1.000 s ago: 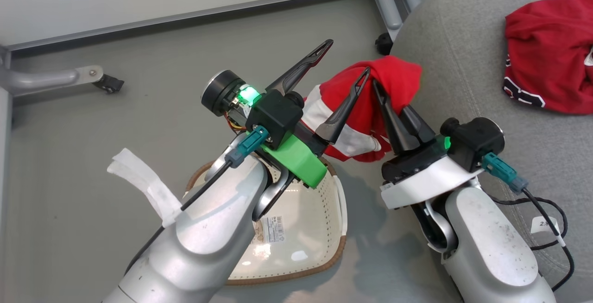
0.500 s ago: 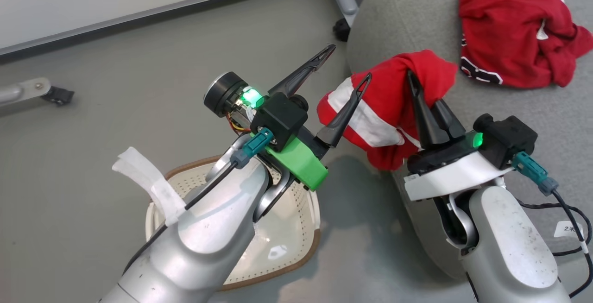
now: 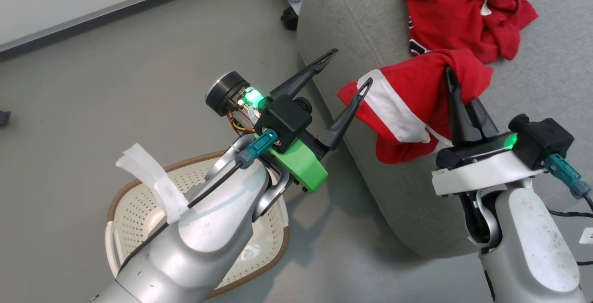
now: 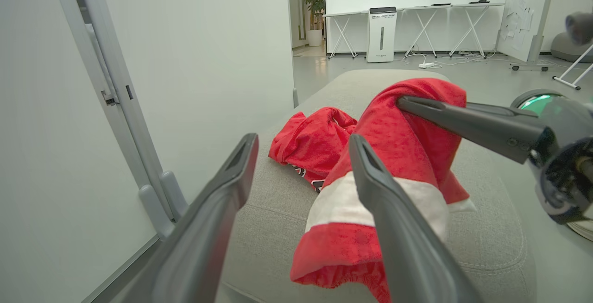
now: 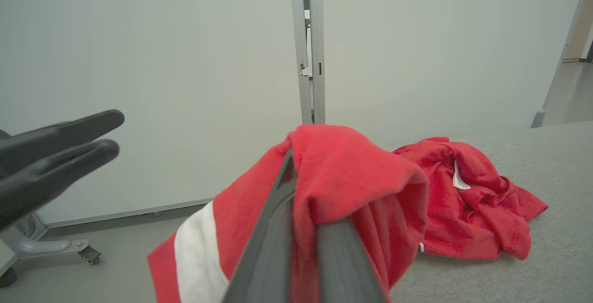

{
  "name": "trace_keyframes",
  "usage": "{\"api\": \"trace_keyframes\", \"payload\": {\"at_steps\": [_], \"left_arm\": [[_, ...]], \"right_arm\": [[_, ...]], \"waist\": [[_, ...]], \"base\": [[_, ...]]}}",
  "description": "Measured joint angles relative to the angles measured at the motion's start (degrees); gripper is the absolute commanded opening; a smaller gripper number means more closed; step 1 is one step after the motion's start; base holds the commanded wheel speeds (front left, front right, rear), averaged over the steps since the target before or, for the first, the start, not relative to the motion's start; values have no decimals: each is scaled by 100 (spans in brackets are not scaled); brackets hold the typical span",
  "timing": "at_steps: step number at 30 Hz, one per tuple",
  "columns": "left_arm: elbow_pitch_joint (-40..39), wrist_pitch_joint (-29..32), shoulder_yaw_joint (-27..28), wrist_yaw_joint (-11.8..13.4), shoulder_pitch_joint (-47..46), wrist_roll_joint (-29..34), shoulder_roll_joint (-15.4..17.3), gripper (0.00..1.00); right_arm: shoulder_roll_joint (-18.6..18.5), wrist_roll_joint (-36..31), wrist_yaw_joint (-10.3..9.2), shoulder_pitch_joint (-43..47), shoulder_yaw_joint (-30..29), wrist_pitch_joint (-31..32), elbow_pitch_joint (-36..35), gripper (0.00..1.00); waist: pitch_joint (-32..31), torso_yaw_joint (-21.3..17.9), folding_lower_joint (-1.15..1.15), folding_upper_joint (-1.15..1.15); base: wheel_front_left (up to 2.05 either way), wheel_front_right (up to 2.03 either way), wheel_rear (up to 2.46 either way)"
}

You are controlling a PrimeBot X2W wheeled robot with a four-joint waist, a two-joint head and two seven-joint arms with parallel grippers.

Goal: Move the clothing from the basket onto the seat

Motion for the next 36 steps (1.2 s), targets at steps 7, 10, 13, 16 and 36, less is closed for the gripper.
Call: {"api": "trace_keyframes", "payload": {"at_steps": [7, 10, 13, 16, 36], "left_arm": [[23, 0, -48, 0, -2, -20, 21, 100], [26, 0, -62, 0, -2, -24, 32, 100], [33, 0, -79, 0, -2, -25, 40, 100], [34, 0, -88, 0, -10, -38, 43, 100], [-101, 44, -159, 24, -436, 67, 140, 100]], "right_arm": [[0, -33, 0, 153, -231, 1, -15, 0], [1, -35, 0, 187, -255, 0, -15, 0], [1, -35, 0, 188, -269, 0, -22, 0], [1, -33, 0, 182, -304, 0, -16, 0], [-90, -649, 0, -2048, -1125, 1, -171, 0]], "waist": [[61, -238, 0, 0], [82, -279, 0, 0], [102, -287, 0, 0], [119, -267, 0, 0], [815, 4, 0, 0]], "base": [[0, 0, 0], [0, 0, 0], [0, 0, 0], [0, 0, 0], [0, 0, 0]]}}
